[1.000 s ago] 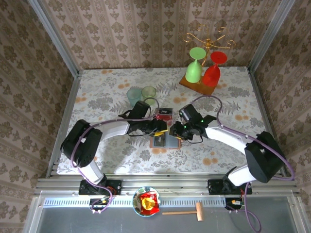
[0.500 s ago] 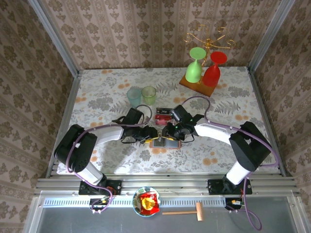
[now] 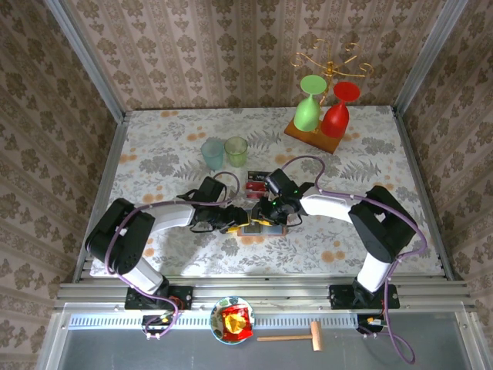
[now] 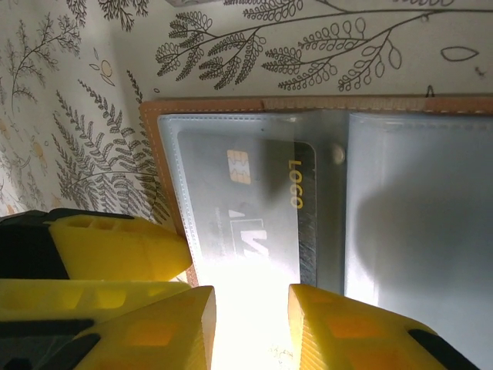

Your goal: Take the credit cards out of the card holder

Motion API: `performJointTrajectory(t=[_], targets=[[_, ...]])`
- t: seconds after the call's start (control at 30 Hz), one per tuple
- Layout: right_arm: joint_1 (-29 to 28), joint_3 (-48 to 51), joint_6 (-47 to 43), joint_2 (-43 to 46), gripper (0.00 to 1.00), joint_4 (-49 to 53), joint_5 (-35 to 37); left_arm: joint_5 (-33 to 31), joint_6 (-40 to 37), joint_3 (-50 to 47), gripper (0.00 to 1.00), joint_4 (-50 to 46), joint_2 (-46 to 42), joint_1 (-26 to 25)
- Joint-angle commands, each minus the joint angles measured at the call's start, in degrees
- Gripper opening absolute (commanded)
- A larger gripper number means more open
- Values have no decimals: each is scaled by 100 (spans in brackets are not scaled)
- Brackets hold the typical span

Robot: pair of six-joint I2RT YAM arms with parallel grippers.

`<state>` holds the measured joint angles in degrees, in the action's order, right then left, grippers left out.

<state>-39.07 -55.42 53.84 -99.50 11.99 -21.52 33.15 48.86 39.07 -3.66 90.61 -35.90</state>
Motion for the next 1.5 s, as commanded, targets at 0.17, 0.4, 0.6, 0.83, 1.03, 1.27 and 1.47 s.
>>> performJointTrajectory(t=[0.17,0.4,0.6,0.83,1.03,1.27,1.47], targets=[[-39,-121,21,-230,31,-46,-68,-28,36,-102,44,-40,-164,46],[-39,-106,-78,-339,31,83,20,-20,35,-105,44,-46,-193,66],[-39,-184,-282,-195,30,471,303,-1,35,-110,44,-44,-176,67],[-31,-294,-377,28,30,693,428,-2,62,-79,44,-39,-194,66],[-13,-251,-392,200,30,774,500,-10,7,82,44,-146,-274,92],[92,-103,-295,242,28,487,277,47,-112,363,38,-293,-290,118],[233,199,-76,248,24,-20,-28,207,-48,467,16,-136,-57,118]])
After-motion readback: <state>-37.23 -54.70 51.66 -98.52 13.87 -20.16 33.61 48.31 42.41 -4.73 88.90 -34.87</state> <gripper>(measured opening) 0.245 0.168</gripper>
